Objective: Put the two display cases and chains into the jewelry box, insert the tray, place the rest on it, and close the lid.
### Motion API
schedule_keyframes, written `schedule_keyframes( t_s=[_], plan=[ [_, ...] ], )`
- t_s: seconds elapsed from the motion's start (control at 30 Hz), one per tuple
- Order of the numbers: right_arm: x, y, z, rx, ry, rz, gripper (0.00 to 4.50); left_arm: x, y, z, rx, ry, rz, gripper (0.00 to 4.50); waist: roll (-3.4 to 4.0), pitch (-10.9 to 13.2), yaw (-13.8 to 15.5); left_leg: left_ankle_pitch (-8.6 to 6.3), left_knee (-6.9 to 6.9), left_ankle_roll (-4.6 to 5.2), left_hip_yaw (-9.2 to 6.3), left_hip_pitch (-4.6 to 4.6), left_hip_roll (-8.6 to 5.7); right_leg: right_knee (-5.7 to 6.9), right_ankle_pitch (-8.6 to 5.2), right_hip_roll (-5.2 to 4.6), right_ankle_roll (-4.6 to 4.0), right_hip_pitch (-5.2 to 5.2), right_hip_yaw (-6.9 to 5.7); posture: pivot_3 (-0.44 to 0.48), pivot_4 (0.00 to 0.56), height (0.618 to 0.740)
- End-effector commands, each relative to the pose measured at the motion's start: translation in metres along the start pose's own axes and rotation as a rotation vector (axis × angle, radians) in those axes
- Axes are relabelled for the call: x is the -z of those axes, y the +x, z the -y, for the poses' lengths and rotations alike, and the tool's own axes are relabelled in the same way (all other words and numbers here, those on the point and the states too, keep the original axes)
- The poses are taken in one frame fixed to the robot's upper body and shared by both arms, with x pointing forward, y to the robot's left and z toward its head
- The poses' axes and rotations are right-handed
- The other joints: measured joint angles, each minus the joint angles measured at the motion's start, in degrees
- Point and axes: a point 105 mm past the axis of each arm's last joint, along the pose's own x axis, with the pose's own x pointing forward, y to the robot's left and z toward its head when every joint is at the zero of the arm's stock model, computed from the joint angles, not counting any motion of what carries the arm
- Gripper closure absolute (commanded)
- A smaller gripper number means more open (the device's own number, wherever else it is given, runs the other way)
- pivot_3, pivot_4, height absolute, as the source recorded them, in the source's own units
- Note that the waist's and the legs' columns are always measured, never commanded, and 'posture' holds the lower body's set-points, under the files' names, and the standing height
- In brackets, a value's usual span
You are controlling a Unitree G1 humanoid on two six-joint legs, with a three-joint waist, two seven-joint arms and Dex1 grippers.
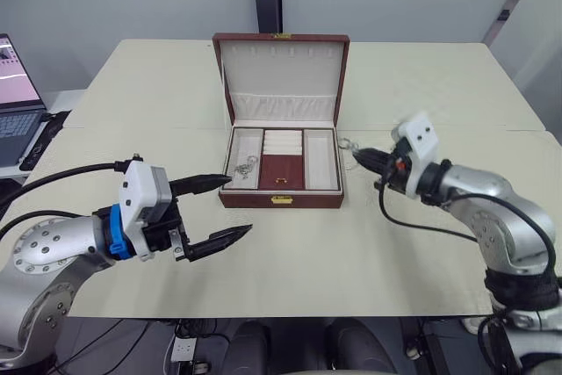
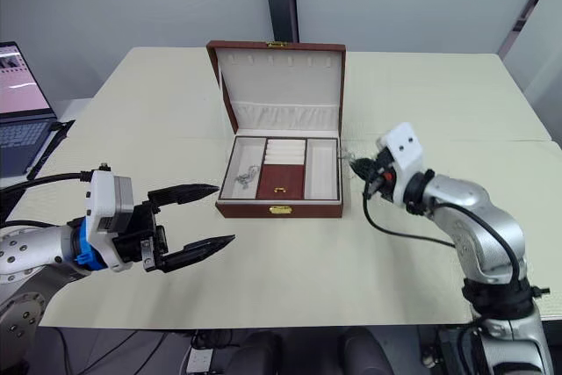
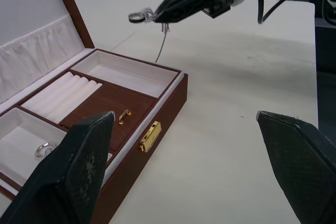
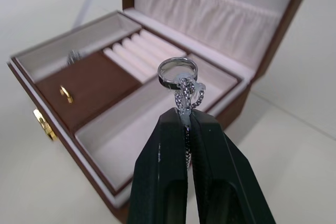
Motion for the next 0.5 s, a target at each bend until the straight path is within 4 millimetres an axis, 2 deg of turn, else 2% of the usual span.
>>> schedule_keyframes(
  t_s=[0.03, 0.27, 0.5],
  plan=[
    [-0.018, 0.009, 0.000, -0.018, -0.013, 0.040, 4.46, -0.007, -0.002, -0.003, -0.027, 0.022, 0.031, 0.00, 0.00, 0.00, -0.01, 0.00, 0.00, 0.00, 0.00, 0.00, 0.00, -0.01, 0.00, 0.00, 0.00, 0.00, 0.00, 0.000, 0.150, 0.740],
    [-0.025, 0.024, -0.005, -0.054, -0.015, 0.050, 4.46, -0.012, 0.001, -0.008, -0.056, 0.014, 0.069, 0.00, 0.00, 0.00, 0.03, 0.00, 0.01, 0.00, 0.01, -0.03, -0.02, 0.00, 0.00, -0.03, 0.00, -0.03, 0.00, 0.000, 0.150, 0.740],
    [-0.004, 0.042, -0.006, -0.052, 0.037, -0.004, 4.46, -0.011, 0.006, -0.007, -0.039, 0.006, 0.068, 0.00, 0.00, 0.00, -0.02, 0.00, 0.00, 0.00, 0.04, -0.04, -0.01, 0.03, 0.00, -0.03, 0.00, -0.08, 0.01, 0.000, 0.150, 0.740]
  ],
)
